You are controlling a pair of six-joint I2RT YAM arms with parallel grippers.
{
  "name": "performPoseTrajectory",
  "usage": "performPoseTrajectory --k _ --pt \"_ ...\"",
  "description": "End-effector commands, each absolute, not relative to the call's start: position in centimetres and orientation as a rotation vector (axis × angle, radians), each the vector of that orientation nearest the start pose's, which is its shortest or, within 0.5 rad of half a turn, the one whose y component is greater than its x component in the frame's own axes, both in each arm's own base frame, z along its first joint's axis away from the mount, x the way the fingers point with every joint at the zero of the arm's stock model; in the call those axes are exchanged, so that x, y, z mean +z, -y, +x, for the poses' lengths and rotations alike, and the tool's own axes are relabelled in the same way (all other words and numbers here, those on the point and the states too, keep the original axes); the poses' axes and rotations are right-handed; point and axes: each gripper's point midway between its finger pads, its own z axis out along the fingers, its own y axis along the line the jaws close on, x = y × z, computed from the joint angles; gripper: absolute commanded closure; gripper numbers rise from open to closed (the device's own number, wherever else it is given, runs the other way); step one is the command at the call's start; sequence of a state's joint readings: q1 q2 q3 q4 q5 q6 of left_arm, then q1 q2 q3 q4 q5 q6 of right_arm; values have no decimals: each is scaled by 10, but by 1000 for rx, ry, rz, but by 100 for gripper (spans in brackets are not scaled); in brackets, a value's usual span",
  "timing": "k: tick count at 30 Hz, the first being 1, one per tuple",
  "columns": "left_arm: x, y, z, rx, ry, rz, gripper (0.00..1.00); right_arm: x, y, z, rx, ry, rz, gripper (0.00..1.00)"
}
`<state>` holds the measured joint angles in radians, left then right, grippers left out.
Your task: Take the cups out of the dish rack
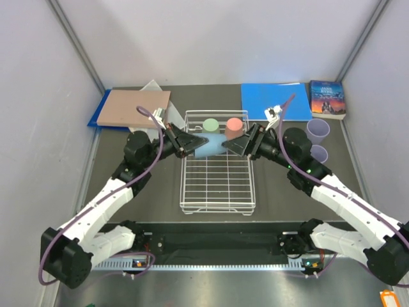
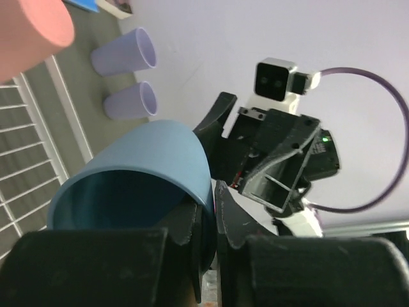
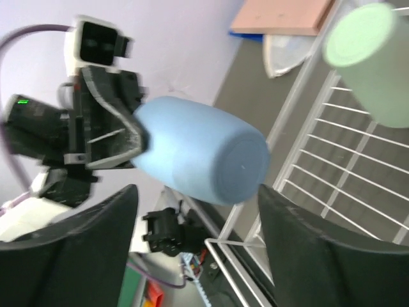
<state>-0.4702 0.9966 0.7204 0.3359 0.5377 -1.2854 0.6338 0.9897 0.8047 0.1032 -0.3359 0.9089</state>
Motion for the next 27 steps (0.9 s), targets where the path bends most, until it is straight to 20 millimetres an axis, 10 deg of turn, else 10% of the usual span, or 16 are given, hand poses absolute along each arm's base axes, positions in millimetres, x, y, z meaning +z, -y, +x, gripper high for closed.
performPoseTrajectory --k 1,8,13,27 --pt "348 253 256 -1496 -1836 -146 100 321 -259 245 1189 -1881 7 22" --pt "363 172 299 -760 -1953 -317 100 322 -198 273 731 -1919 135 22" --pt "289 103 304 -131 -2227 -466 100 301 -186 278 597 -1996 156 24" --pt "175 129 303 15 -2648 -343 100 290 -179 280 528 -2017 127 25"
